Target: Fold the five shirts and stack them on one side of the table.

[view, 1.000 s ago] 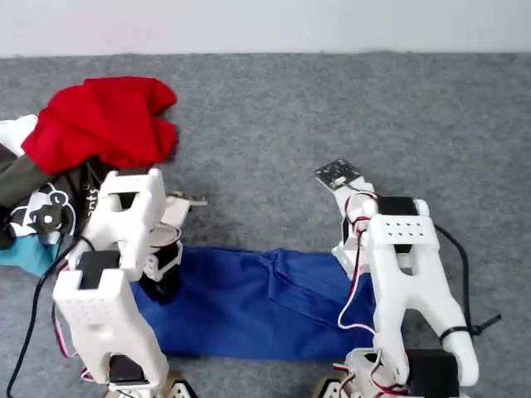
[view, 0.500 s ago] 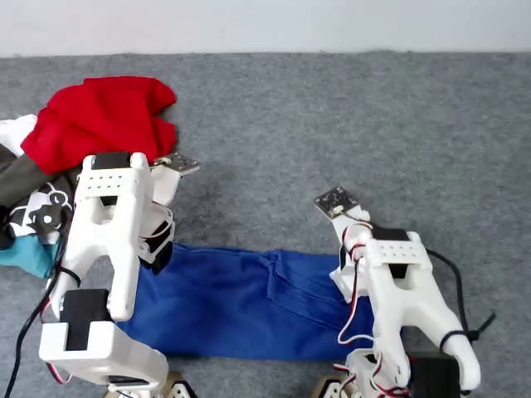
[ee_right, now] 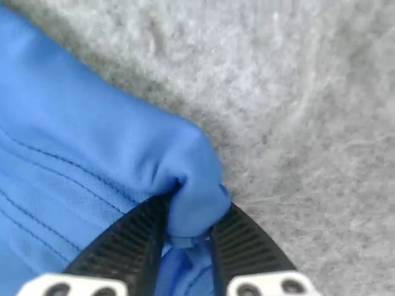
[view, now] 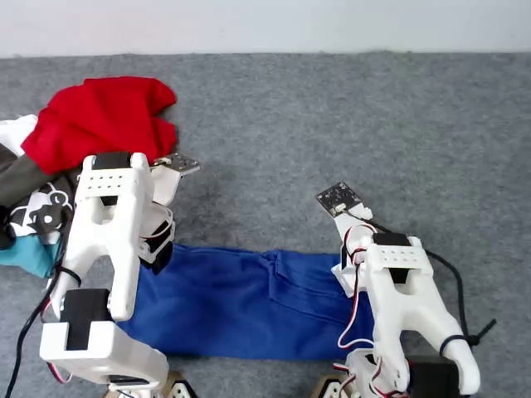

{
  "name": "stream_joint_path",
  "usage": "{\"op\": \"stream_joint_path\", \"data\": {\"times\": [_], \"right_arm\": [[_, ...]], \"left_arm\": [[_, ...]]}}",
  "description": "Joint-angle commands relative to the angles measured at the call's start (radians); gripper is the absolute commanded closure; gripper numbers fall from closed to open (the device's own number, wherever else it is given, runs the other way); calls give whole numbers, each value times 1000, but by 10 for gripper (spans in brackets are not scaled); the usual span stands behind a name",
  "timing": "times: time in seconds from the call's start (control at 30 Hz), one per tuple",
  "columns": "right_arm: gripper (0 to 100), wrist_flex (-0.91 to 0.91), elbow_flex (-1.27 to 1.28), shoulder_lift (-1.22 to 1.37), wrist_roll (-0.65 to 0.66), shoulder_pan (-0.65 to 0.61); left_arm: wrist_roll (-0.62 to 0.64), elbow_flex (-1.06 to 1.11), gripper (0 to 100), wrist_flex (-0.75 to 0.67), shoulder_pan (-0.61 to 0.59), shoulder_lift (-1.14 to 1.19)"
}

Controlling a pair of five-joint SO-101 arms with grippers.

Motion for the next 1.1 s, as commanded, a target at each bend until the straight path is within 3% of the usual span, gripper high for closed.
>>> {"op": "stream_joint_path", "data": {"times": [0.0,0.23,0.43,0.7,0.87,1.07], "right_arm": [[964,-113,-9,-10,8,-10],[964,-262,-78,-8,8,8],[964,-266,-215,5,9,136],[958,-374,-345,317,8,248],[933,-274,-468,441,8,248],[716,25,-629,447,8,246]], "left_arm": [[8,-13,923,28,5,-37],[9,-12,923,28,3,-37],[66,-13,923,20,3,-37],[71,-12,923,20,3,-35],[72,-13,922,21,9,-35],[71,-24,862,21,166,-35]]}}
